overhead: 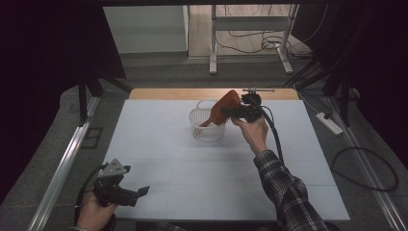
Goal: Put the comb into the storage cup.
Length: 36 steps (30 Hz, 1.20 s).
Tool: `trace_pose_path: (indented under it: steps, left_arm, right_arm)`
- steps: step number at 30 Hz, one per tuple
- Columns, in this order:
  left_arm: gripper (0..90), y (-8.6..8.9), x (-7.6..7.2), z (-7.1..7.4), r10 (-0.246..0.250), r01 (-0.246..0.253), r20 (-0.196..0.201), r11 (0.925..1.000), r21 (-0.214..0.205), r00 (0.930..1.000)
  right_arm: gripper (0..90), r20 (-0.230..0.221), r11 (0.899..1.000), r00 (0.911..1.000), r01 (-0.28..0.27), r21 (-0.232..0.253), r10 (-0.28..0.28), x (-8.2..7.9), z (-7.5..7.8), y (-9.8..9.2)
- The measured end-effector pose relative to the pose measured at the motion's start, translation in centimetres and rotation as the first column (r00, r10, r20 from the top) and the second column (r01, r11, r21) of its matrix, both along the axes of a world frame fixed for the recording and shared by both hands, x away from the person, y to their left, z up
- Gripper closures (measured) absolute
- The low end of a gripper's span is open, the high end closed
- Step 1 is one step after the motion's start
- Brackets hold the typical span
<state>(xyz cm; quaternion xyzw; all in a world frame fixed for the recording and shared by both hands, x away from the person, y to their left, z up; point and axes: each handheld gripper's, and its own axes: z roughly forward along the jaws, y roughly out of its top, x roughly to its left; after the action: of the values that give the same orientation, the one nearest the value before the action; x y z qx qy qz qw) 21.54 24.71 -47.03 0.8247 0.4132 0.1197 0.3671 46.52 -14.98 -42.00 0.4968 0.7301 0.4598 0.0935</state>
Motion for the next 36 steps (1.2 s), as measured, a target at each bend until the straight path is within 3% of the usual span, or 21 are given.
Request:
trace_pose_path:
  steps: [6,21,31,36]
  left_arm:
    - [0.4,-0.02,-0.01,0.01,0.0,0.0,0.001,1.0,0.002,1.0]
    - [0.4,0.0,-0.02,0.01,0.0,0.0,0.002,1.0,0.002,1.0]
    - [0.4,-0.01,-0.01,0.01,0.0,0.0,0.002,1.0,0.002,1.0]
    - [0.5,-0.03,-0.01,0.01,-0.002,0.002,0.001,1.0,0.005,1.0]
  right_arm:
    - [12.9,-0.005,0.998,0.9998,-0.019,-0.055,0.018,-0.11,0.03,0.2]
    - [8.1,0.002,0.995,0.9968,-0.08,-0.063,0.08,-0.38,0.44,0.05]
    - [5.1,0.021,0.986,0.9921,-0.121,-0.116,0.124,-0.83,0.82,0.07]
    - [4.1,0.025,0.983,0.9927,-0.113,-0.147,0.118,-0.98,0.96,0.0]
